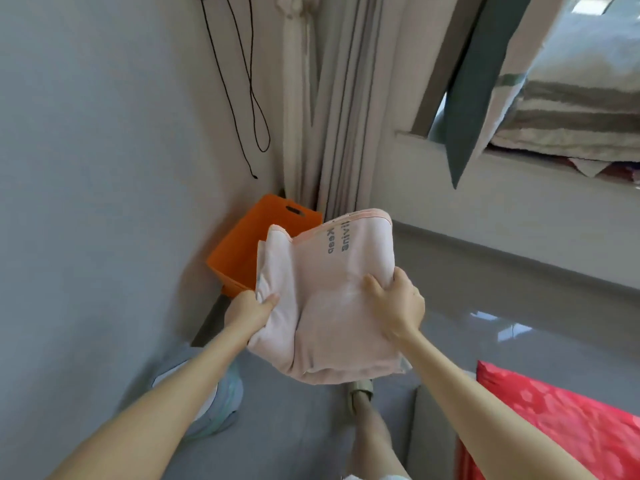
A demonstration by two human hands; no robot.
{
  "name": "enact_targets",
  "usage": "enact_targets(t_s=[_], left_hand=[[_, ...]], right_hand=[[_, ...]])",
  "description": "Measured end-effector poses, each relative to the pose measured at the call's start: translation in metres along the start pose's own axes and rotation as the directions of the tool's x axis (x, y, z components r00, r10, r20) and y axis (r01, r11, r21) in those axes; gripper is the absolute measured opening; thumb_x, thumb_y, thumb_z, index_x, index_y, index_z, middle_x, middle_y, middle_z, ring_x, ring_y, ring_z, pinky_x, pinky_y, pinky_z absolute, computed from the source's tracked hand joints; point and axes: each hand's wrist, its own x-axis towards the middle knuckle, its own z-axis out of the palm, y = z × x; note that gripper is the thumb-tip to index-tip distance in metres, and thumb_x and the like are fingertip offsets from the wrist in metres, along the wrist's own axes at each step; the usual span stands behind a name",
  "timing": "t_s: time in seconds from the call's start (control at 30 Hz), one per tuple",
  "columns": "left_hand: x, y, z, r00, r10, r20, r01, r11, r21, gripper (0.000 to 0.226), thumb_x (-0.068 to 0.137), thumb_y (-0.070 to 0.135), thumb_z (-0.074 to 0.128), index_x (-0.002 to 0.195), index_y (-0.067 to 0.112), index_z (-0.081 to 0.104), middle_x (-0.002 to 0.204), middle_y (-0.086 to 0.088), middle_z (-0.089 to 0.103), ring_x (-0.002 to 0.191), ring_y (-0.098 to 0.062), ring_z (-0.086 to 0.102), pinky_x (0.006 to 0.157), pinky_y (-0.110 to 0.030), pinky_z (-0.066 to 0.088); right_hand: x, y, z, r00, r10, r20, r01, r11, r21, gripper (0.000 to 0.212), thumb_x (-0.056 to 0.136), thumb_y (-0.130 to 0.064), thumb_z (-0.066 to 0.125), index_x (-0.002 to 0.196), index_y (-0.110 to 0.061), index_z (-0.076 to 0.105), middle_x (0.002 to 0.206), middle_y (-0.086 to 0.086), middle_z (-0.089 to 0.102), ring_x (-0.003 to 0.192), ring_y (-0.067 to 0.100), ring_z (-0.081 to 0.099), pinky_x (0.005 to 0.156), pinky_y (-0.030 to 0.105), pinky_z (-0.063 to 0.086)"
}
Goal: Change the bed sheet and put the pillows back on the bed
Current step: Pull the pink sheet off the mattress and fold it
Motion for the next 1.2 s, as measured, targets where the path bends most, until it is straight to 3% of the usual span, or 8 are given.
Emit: enact_targets(t_s=[0.13,0.27,0.47,0.77,0.87,0.97,1.07,1.2], left_hand=[[0.073,0.017,-0.003,0.981,-0.154,-0.117,0.149,0.988,-0.048,0.044,0.094,0.044,0.049,0.092,0.001,0.058,0.089,-0.013,0.061,0.09,-0.033,0.061,0.067,-0.032,0.04],[0.122,0.035,0.001,0.923,-0.307,-0.234,0.293,0.952,-0.092,0.043,0.095,0.043,0.047,0.068,0.009,0.048,0.067,-0.003,0.052,0.077,-0.03,0.058,0.06,-0.03,0.035],[0.211,0.036,0.013,0.841,-0.444,-0.309,0.391,0.894,-0.219,0.043,0.096,0.042,0.046,0.093,0.002,0.06,0.094,-0.014,0.066,0.089,-0.035,0.062,0.071,-0.034,0.045],[0.35,-0.007,0.052,0.744,-0.566,-0.356,0.486,0.823,-0.293,0.038,0.098,0.041,0.039,0.072,0.014,0.044,0.066,-0.003,0.052,0.06,-0.015,0.05,0.05,-0.023,0.034],[0.387,-0.037,0.065,0.796,-0.585,-0.155,0.571,0.811,-0.128,0.033,0.099,0.026,0.043,0.071,0.01,0.048,0.066,-0.005,0.057,0.064,-0.018,0.059,0.058,-0.025,0.047],[0.41,-0.051,0.064,0.78,-0.625,-0.038,0.626,0.78,0.02,0.02,0.096,0.021,0.044,0.099,0.003,0.053,0.1,-0.014,0.063,0.093,-0.029,0.062,0.074,-0.031,0.045],[0.421,-0.056,0.06,0.771,-0.633,-0.069,0.636,0.764,0.106,0.045,0.098,0.038,0.04,0.124,0.001,0.039,0.122,-0.016,0.057,0.111,-0.032,0.056,0.084,-0.036,0.04],[0.432,-0.06,0.057,0.821,-0.571,-0.018,0.56,0.798,0.221,0.047,0.096,0.038,0.042,0.129,0.005,0.041,0.117,-0.014,0.06,0.105,-0.031,0.059,0.08,-0.036,0.044]], right_hand=[[0.102,-0.039,0.047,0.975,-0.102,0.2,0.117,0.991,-0.069,0.026,0.093,-0.035,0.049,0.104,-0.012,0.043,0.075,-0.005,0.048,0.074,0.024,0.048,0.058,0.032,0.033],[0.176,-0.067,0.09,0.92,-0.22,0.326,0.247,0.968,-0.044,0.046,0.093,-0.026,0.047,0.135,-0.02,0.029,0.084,-0.001,0.054,0.079,0.024,0.051,0.064,0.031,0.038],[0.281,-0.096,0.178,0.825,-0.208,0.526,0.319,0.939,-0.129,0.052,0.087,-0.028,0.052,0.135,-0.025,0.032,0.107,0.006,0.06,0.096,0.03,0.057,0.074,0.036,0.047],[0.4,-0.11,0.361,0.719,-0.237,0.653,0.475,0.854,-0.213,0.057,0.093,-0.036,0.053,0.144,-0.029,0.03,0.147,0.005,0.037,0.13,0.027,0.039,0.103,0.033,0.034],[0.419,-0.095,0.412,0.653,-0.252,0.714,0.67,0.632,-0.389,0.038,0.098,-0.033,0.04,0.135,-0.025,0.044,0.137,0.003,0.048,0.114,0.023,0.052,0.083,0.029,0.044],[0.428,-0.075,0.439,0.58,-0.159,0.799,0.766,0.44,-0.469,0.035,0.1,-0.033,0.031,0.127,-0.026,0.052,0.125,0.003,0.054,0.108,0.023,0.054,0.083,0.03,0.047],[0.43,-0.062,0.445,0.508,-0.075,0.858,0.815,0.364,-0.451,0.038,0.1,-0.031,0.03,0.131,-0.026,0.05,0.131,0.003,0.051,0.118,0.025,0.049,0.091,0.034,0.046],[0.429,-0.06,0.436,0.436,-0.044,0.899,0.857,0.326,-0.4,0.035,0.099,-0.021,0.033,0.124,-0.021,0.057,0.126,0.002,0.056,0.114,0.024,0.053,0.085,0.032,0.047]])
